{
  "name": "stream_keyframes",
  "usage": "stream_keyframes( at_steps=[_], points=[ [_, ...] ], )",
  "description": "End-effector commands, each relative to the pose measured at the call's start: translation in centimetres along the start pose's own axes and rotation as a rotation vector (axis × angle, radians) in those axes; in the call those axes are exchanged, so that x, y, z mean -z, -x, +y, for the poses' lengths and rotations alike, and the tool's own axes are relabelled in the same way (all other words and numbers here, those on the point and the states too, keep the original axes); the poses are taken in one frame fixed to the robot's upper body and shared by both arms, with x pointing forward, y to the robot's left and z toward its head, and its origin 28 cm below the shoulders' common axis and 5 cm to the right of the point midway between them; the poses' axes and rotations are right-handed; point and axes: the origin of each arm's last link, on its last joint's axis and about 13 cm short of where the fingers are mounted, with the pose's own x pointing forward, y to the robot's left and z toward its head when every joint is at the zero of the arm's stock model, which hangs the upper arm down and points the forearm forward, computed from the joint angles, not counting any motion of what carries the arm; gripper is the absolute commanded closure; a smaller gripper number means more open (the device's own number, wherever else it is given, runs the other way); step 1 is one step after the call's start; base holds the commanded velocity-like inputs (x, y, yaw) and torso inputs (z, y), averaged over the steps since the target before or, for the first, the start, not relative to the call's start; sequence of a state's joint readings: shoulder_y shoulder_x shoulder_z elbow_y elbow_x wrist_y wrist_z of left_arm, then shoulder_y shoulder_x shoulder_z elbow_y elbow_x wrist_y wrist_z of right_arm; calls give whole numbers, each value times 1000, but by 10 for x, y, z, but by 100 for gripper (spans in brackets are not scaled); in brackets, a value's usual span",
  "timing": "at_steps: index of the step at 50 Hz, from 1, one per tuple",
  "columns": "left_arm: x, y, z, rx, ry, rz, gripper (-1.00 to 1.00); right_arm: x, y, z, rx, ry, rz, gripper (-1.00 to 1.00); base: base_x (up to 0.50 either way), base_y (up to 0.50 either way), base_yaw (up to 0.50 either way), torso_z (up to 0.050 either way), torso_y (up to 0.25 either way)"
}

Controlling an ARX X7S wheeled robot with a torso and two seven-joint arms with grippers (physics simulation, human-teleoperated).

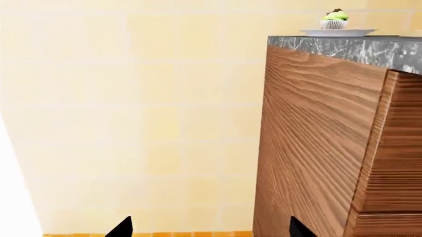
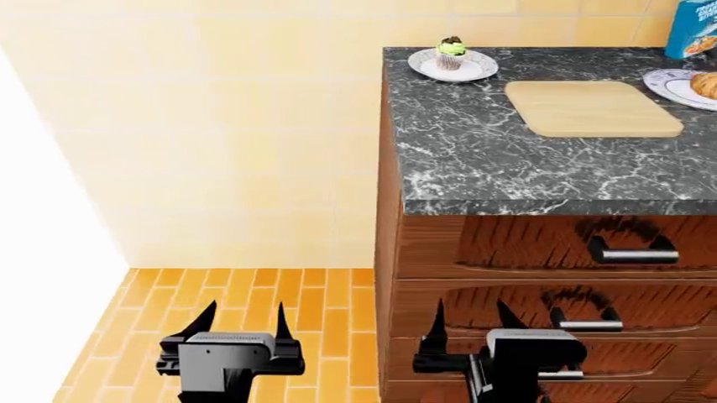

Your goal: From the different types of pastries on the counter, select a croissant and place it on the cutting board. Then retrieve a jar of jam from the cabinet and place it alongside the croissant on the cutting board.

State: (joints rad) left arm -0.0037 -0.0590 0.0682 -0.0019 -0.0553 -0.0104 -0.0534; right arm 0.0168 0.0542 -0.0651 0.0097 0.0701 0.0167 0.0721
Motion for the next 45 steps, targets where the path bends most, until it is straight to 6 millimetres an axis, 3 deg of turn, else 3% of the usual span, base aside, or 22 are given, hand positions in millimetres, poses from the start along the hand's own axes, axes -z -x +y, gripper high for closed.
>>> stream_keyframes(
  at_steps=[1, 45],
  points=[
    [1, 2, -1, 3, -3, 3, -100, 0, -1, 0, 5, -3, 1, -100, 0, -500, 0, 0, 0],
    [0, 1, -1, 3, 8, 5, -100, 0, 0, -1, 11, -6, -1, -100, 0, -500, 0, 0, 0]
  ],
)
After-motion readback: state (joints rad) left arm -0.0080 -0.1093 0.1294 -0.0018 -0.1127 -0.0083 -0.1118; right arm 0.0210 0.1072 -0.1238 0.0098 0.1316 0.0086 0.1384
